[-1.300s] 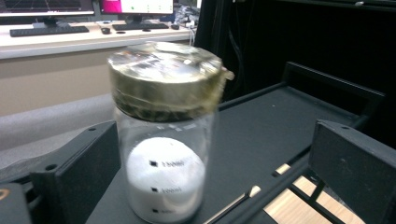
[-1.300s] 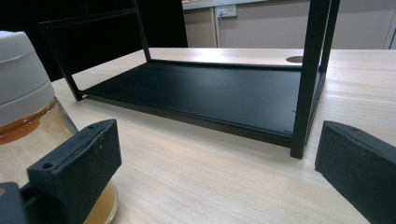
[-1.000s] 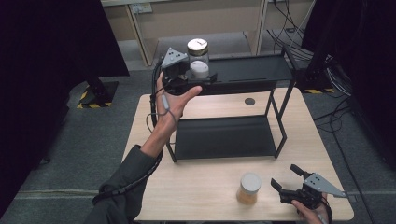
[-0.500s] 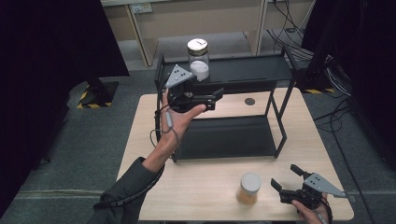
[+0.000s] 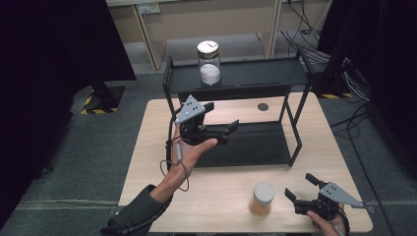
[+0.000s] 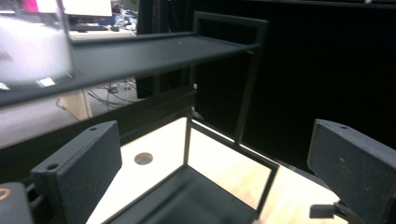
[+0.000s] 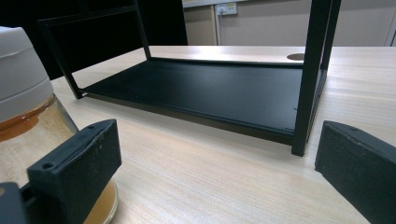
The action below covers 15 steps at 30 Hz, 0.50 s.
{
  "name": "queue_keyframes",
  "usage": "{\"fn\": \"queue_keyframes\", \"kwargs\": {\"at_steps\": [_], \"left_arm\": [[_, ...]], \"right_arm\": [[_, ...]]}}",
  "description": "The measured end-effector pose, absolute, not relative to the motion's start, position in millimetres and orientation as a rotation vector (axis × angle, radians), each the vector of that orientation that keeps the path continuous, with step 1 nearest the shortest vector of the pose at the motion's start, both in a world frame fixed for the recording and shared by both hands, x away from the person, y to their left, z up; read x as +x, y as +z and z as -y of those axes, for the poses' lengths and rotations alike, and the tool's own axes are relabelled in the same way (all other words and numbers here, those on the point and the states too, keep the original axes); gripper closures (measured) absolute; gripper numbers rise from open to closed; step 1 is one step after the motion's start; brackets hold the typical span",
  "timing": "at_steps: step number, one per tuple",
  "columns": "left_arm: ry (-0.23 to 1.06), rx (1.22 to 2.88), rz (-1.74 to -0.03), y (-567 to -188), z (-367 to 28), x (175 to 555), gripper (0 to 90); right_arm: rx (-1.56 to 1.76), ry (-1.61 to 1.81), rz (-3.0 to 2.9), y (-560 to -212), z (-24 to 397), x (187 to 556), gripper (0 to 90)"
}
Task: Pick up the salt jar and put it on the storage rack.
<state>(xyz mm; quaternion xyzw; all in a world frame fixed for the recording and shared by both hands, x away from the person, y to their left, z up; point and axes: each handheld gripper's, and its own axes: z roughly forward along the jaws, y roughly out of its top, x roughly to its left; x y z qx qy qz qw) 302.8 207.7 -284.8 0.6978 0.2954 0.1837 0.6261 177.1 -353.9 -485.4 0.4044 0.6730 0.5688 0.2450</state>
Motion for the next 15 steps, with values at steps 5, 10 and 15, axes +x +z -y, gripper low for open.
{"fn": "queue_keyframes", "kwargs": {"at_steps": [5,10,15], "left_arm": [[0.416,1.602,-0.666,-302.8,-209.1,299.6,2.2],[0.393,1.606,-0.664,-319.0,-210.4,298.5,2.2],[0.37,1.596,-0.659,-336.8,-212.4,293.8,2.2]], "right_arm": [[1.104,1.553,-1.837,-485.5,354.0,177.1,0.5],[1.103,1.552,-1.837,-485.4,353.9,177.0,0.5],[1.102,1.553,-1.837,-485.7,354.2,177.1,0.5]]}}
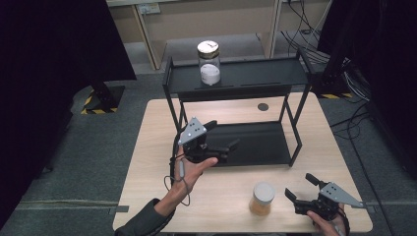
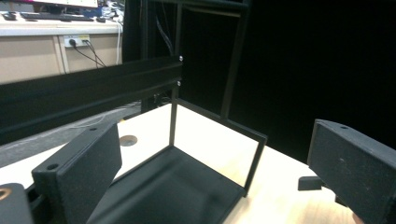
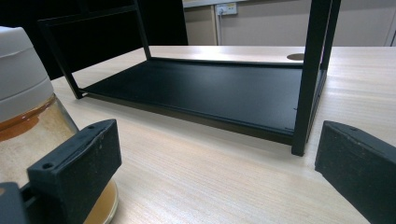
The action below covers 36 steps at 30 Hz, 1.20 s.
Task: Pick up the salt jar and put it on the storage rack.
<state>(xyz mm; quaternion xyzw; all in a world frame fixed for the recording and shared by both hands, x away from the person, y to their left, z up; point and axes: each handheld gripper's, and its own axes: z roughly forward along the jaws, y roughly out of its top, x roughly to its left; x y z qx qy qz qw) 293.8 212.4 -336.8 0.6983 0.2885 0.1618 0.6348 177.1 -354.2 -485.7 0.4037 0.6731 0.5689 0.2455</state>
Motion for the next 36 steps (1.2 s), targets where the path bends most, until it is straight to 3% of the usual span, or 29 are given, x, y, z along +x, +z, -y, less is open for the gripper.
{"fn": "queue_keyframes", "kwargs": {"at_steps": [36], "left_arm": [[0.277,1.598,-0.66,-425.7,-219.4,273.4,1.3]], "right_arm": [[1.104,1.551,-1.838,-486.8,354.3,178.5,0.5]]}}
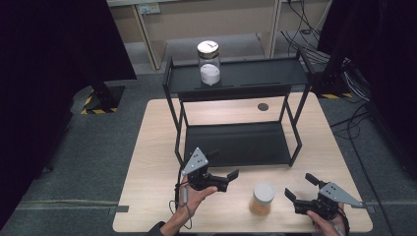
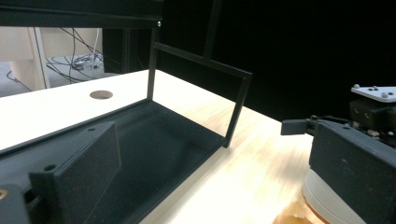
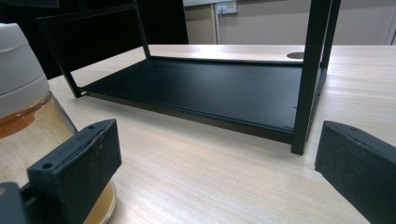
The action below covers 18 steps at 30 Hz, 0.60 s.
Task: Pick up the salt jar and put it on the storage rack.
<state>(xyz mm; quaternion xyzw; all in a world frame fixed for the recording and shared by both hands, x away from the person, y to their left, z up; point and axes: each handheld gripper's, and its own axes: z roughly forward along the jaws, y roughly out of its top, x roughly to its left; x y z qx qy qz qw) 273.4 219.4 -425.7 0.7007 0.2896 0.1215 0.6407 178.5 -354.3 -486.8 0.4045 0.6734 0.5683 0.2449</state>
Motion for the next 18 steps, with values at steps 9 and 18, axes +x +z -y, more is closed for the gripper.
{"fn": "queue_keyframes", "kwargs": {"at_steps": [9,18], "left_arm": [[0.288,1.635,-0.651,-440.7,-219.2,264.5,0.9],[0.301,1.638,-0.654,-464.9,-222.7,253.1,0.9]], "right_arm": [[1.099,1.556,-1.845,-487.3,354.0,178.9,0.5],[1.109,1.55,-1.847,-487.9,353.5,178.9,0.5]]}}
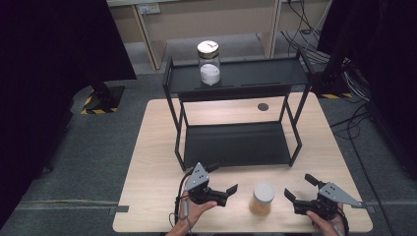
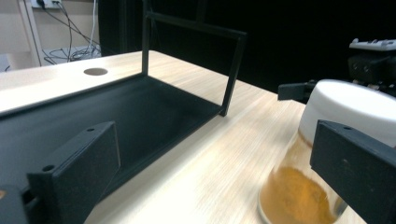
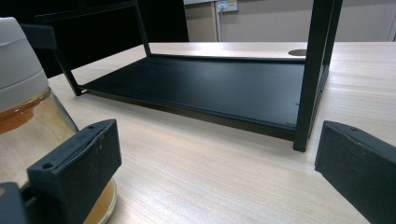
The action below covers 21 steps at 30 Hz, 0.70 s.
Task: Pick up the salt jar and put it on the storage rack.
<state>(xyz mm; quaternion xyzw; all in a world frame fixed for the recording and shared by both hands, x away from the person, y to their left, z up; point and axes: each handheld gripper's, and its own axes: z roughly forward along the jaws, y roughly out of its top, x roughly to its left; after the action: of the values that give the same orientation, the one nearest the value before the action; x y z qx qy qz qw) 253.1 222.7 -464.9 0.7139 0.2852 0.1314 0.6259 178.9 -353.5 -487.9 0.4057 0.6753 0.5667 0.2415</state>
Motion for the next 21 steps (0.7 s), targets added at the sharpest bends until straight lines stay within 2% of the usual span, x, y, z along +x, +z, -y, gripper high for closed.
{"fn": "queue_keyframes", "kwargs": {"at_steps": [21], "left_arm": [[0.308,1.671,-0.655,-483.4,-224.5,252.6,1.1]], "right_arm": [[1.104,1.544,-1.837,-487.0,353.6,176.1,0.5]]}}
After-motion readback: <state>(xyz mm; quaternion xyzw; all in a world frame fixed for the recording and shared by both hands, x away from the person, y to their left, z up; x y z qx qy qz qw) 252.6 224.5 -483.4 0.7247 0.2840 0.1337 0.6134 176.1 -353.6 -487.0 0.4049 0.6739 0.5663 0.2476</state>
